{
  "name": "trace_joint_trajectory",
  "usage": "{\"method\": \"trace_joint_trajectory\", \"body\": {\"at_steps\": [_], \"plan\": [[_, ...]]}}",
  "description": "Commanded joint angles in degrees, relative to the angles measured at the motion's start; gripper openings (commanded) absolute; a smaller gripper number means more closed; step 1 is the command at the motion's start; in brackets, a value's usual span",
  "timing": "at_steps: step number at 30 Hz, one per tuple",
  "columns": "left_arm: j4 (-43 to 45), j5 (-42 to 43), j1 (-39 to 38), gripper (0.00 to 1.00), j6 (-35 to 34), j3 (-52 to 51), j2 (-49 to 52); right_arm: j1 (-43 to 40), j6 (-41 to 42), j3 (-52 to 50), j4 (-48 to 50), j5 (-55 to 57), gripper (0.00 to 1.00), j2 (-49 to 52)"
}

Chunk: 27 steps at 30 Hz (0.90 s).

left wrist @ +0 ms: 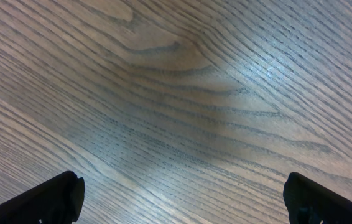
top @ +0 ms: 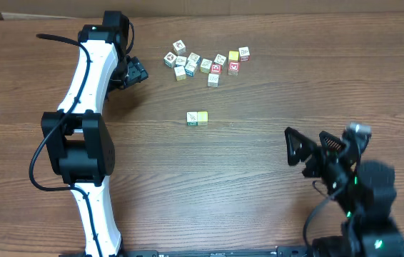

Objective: Form a horizontal line
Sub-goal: 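Raise the right arm from rest and swing it toward the cluster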

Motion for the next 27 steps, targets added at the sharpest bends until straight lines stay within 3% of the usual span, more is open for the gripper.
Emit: {"method": "trace_joint_trajectory", "body": {"at_steps": [1, 7, 13, 24, 27], "plan": [[0.1, -0.2, 0.0, 1.0, 0.5, 1.1, 0.6, 0.2, -1.7, 11.9, -7.2, -1.9, 1.0, 11.3], [0.1, -0.2, 0.0, 1.0, 0.5, 1.1, 0.6, 0.2, -3.3, 27.0, -23.5, -3.1, 1.0, 32.0], [0.1, -0.2, 0.0, 1.0, 0.5, 1.1, 0.6, 0.2, -3.1, 28.3, -24.7, -9.6, 1.0, 46.4], [0.1, -0.2, 0.0, 1.0, 0.5, 1.1, 0.6, 0.2, -3.1, 28.3, -21.9, -12.9, 1.0, 55.2], [0.1, -0.2, 0.0, 1.0, 0.5, 1.1, 0.6, 0.2, -3.1, 28.3, -21.3, -12.9, 0.89, 55.2]]}}
